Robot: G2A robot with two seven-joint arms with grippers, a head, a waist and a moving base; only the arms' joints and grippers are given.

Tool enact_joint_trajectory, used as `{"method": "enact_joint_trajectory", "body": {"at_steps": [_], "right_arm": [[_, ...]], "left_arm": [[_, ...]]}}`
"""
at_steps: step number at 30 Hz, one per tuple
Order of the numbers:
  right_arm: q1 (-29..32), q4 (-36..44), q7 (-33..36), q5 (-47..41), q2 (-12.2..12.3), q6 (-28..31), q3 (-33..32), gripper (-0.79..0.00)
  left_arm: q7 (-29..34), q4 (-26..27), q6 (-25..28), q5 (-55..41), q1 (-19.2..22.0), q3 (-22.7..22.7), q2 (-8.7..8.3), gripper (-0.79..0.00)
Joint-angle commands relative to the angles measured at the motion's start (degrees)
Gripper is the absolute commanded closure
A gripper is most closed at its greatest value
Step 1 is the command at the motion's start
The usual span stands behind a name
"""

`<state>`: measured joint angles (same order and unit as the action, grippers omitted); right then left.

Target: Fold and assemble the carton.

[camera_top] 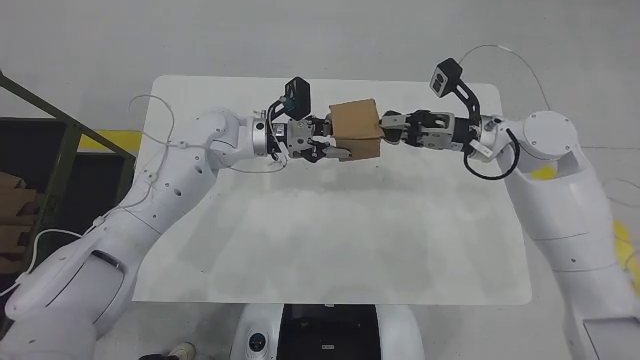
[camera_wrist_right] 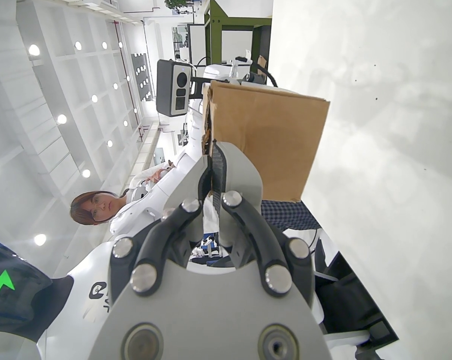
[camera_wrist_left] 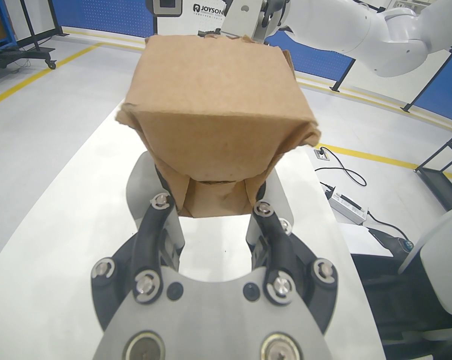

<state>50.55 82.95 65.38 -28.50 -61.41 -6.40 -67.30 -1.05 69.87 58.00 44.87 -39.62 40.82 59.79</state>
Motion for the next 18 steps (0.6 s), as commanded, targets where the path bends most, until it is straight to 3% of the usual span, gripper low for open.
{"method": "enact_joint_trajectory", "body": {"at_steps": [1,2,3,6,18], "right_arm": [[-0.2,-0.3,0.0,-0.3,0.0,0.1,0.0,-0.025],[-0.3,-0.6,0.0,-0.5,0.0,0.3,-0.2,-0.052],[-0.3,-0.7,-0.1,-0.6,0.0,0.5,-0.4,-0.142],[0.1,-0.9,0.1,-1.2,0.2,1.0,-1.4,-0.182],[1.3,0.8,1.1,-1.1,0.8,0.7,-2.6,-0.068]], "left_arm": [[0.1,-0.2,0.0,-0.3,0.0,0.0,0.04,-0.274],[0.1,-0.3,0.0,-0.4,0.1,0.0,0.08,-0.274],[0.2,-0.4,0.0,-0.6,0.1,0.0,0.12,-0.277],[0.3,-0.8,0.0,-1.2,0.2,0.0,0.24,-0.277],[1.1,-2.0,0.0,-2.6,1.3,-1.0,0.85,-0.283]]}}
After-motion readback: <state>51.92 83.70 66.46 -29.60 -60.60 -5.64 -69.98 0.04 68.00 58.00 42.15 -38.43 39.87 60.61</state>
